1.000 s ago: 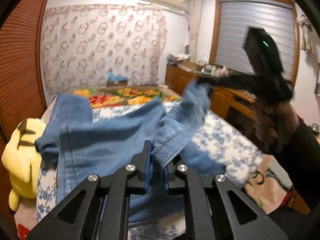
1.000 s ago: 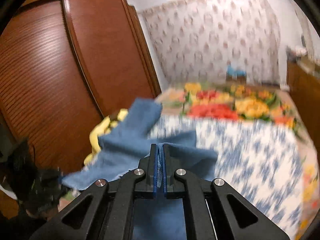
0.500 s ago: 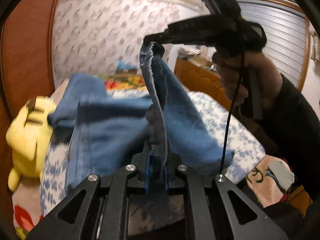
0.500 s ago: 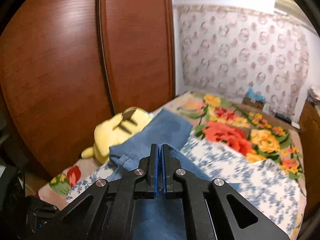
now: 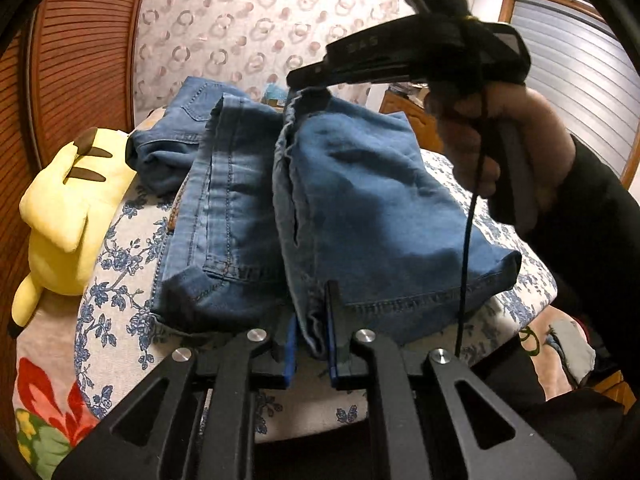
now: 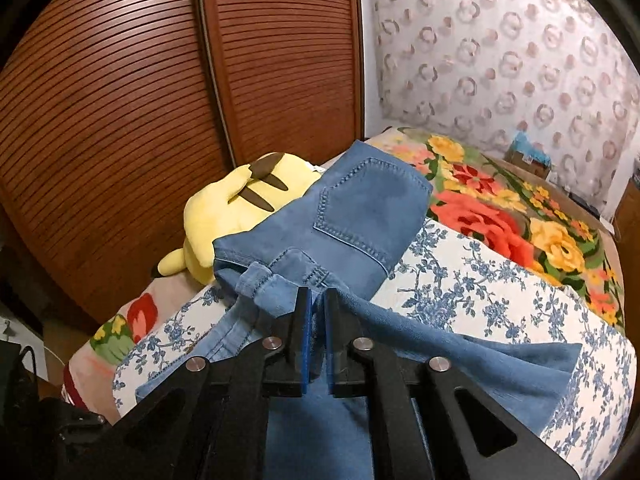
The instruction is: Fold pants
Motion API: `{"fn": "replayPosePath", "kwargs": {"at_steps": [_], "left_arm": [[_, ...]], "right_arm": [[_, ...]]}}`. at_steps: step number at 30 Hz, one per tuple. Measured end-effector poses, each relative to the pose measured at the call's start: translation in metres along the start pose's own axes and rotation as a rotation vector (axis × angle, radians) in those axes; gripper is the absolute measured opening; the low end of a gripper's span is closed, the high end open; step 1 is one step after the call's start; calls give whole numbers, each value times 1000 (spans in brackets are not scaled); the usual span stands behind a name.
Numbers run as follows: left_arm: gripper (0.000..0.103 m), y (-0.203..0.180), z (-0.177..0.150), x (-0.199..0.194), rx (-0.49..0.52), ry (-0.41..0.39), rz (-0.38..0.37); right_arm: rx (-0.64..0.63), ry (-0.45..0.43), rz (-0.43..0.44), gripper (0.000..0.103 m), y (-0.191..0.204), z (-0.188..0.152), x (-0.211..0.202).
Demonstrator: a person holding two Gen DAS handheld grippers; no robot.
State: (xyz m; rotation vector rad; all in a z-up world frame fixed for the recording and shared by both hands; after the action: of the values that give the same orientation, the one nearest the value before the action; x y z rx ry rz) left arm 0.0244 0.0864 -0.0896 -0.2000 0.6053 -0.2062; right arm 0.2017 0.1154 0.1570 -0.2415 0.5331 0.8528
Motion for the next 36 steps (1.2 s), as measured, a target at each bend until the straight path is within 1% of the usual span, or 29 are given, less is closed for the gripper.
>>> {"fn": "replayPosePath", "kwargs": {"at_steps": [1,2,3,5,6,9,11,16,20,29,30,32,33,35,36], "left_arm": [[16,1,0,-1,-1,-1,1],[19,0,1,-2,-1,-3,4],[25,2,3,-4,-1,-8,6],[40,2,6,-8,-1,-19,20],[50,4,7,-9,-3,-28,25],[52,6,13,-14,-10,-52,28],[52,6,17,-16,-15,-65,45],[52,4,22,-11,-15,-77,69],[52,4,23,-5,-18,-76,73],[52,1,18,1,-2,-58,87],[52,1,18,1,-3,-57,88],[52,2,17,1,-3,-55,90],[52,2,17,2,-4,-55,91],[52,2,18,3,-4,-56,92],[52,2,18,3,-4,-57,92]], "right_arm": [[-5,-3,-11,22,-6,-1,-4],[-9,-12,-19,26,-13,-5,-9],[-10,-23,-21,28,-20,-11,-12],[-17,-35,-33,39,-35,-16,-21],[-19,-40,-44,41,-40,-26,-28],[-9,-55,-82,45,-62,-48,-59],[2,-47,-115,53,-78,-68,-74],[52,1,-167,56,-106,-122,-92],[145,50,-157,56,-123,-152,-81],[266,97,-54,56,-137,-175,-47],[270,70,-53,56,-140,-176,-50],[276,64,-42,54,-139,-175,-46],[274,60,-25,48,-136,-176,-45],[249,60,2,15,-125,-176,-44],[236,62,7,14,-125,-180,-44]]}}
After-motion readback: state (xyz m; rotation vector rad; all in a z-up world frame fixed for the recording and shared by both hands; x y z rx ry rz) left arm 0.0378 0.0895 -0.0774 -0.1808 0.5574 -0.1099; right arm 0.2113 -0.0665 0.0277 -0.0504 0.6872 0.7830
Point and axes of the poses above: each gripper's, at about its wrist camera, not at the fingertips, and x roughly the way its jaws point, y to its left, z to its top, the point moved 4 cm from there along x, roughly the way its jaws point, and after that the axes turned 7 degrees about -y, right-handed, at the moved point
